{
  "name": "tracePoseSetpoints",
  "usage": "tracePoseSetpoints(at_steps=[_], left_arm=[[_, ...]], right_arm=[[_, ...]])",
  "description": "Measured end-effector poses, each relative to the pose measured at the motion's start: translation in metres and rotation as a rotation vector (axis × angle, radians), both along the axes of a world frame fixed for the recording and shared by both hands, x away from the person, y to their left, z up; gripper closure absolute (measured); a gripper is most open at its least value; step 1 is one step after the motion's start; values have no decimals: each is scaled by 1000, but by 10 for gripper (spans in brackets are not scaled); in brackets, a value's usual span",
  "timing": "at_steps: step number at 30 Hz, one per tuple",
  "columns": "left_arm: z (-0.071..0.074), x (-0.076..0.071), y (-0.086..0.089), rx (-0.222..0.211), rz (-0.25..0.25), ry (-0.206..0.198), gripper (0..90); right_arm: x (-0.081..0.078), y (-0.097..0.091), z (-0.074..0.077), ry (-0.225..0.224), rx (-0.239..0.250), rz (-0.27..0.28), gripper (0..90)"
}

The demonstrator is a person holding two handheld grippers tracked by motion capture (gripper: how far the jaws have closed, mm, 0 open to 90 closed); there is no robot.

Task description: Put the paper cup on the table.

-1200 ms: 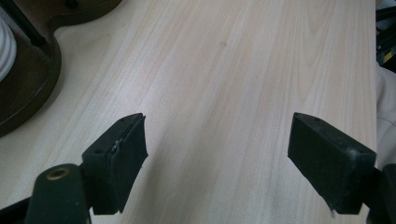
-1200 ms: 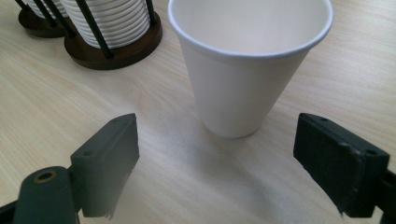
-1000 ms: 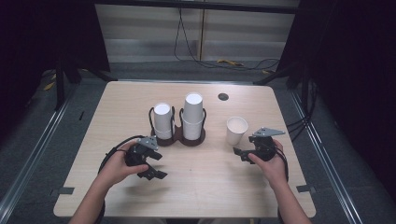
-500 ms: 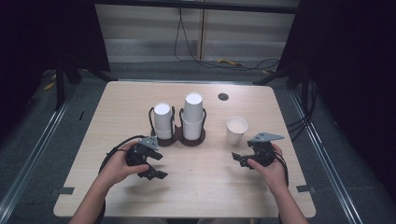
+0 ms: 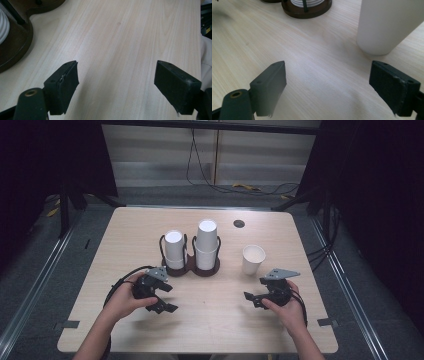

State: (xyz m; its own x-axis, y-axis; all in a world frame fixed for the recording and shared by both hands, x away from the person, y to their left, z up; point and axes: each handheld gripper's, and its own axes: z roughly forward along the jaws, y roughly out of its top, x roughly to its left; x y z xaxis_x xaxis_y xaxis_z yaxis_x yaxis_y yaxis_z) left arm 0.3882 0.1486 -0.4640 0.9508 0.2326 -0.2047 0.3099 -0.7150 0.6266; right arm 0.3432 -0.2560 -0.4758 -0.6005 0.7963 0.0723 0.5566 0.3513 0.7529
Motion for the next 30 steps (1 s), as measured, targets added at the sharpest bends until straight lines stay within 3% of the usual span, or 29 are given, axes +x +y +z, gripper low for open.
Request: tracePoseSetpoints(at_steps=[2, 3, 4, 8, 15, 17, 30], left_arm=[[0, 0, 0, -3, 6, -8, 193], [2, -3, 0, 15, 28, -17, 192], [0, -2, 0, -13, 16, -6, 193], [0, -3, 1, -18, 24, -5, 192], [0, -1, 1, 9, 1, -16, 192], [-2, -3, 0, -12, 24, -10, 192], [-5, -4, 0, 2, 16, -18, 192]], right_arm=[[-1, 2, -1, 4, 2, 6, 141], [-1, 3, -1, 3, 5, 11, 141], [-2, 5, -2, 4, 4, 14, 141], [-4, 12, -3, 6, -9, 29, 141], [-7, 22, -5, 1, -6, 61, 141], [-8, 25, -4, -1, -11, 68, 141], [-11, 41, -3, -2, -12, 119, 141]])
